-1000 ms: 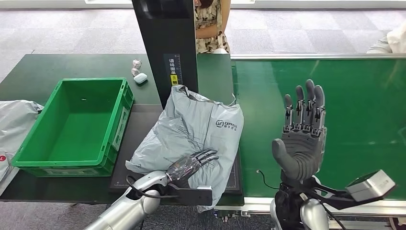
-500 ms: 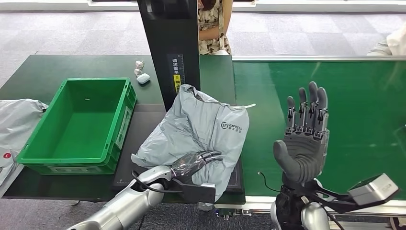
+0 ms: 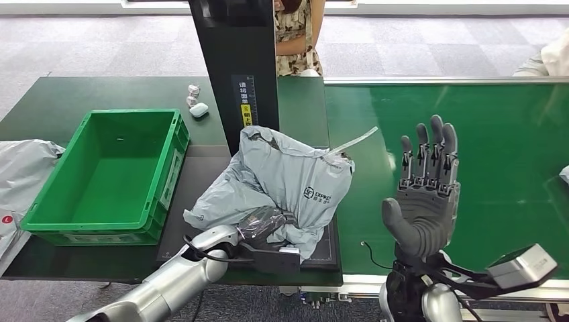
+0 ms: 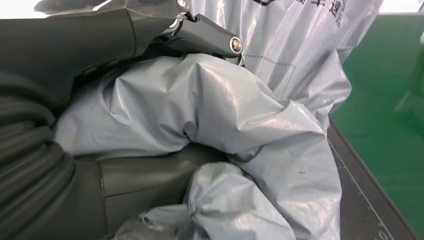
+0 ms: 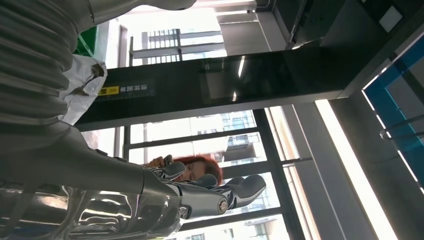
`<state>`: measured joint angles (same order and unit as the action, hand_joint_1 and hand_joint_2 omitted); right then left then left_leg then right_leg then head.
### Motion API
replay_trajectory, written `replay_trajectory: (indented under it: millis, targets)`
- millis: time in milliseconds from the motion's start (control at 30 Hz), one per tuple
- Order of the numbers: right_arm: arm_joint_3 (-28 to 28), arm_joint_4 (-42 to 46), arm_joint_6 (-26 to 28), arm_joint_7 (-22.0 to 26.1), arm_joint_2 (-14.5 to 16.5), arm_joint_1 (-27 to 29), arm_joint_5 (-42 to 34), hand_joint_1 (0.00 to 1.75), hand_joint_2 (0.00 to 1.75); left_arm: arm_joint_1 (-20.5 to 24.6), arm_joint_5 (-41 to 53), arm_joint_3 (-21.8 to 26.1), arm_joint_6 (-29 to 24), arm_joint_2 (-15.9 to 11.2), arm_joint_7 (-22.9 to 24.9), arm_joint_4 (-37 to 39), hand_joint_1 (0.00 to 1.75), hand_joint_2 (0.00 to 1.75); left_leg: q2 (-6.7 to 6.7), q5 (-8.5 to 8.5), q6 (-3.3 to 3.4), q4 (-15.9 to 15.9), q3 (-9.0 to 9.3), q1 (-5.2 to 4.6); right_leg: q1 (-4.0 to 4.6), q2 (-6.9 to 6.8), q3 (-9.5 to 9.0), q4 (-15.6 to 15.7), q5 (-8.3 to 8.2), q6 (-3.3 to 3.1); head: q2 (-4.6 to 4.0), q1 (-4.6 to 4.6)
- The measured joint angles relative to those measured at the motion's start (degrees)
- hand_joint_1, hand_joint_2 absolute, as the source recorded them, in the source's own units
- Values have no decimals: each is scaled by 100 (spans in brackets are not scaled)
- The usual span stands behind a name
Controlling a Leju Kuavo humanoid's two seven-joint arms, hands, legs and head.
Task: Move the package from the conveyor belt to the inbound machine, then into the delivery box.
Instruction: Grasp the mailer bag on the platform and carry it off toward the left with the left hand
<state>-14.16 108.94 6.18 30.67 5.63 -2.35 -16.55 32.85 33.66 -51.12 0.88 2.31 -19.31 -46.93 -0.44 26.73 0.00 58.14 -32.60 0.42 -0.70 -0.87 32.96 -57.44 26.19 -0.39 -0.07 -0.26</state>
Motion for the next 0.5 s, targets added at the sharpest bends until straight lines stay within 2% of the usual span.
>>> replay_trajectory:
  millis: [267, 367, 500]
  targets:
    - [2, 19, 19, 4, -35, 47, 1, 0, 175, -203, -484, 177, -836, -245, -53, -331, 175, 175, 26, -2, -5, 0, -15, 0, 2, 28, 28, -4, -5, -7, 0, 0]
    - [8, 52, 107, 23, -53, 131, 10, 0, 175, -633, -858, 584, -1517, -431, -197, -1005, 175, 175, 40, -1, -10, 0, -23, 0, 3, 43, 42, -6, -4, -7, 0, -1]
    - [37, 98, 274, 125, -87, 295, 40, 0, 175, -1491, -1262, 1444, -2240, -618, -608, -2391, 175, 175, 47, 9, -20, -2, -43, 1, 9, 51, 65, -6, 0, -10, 0, 1]
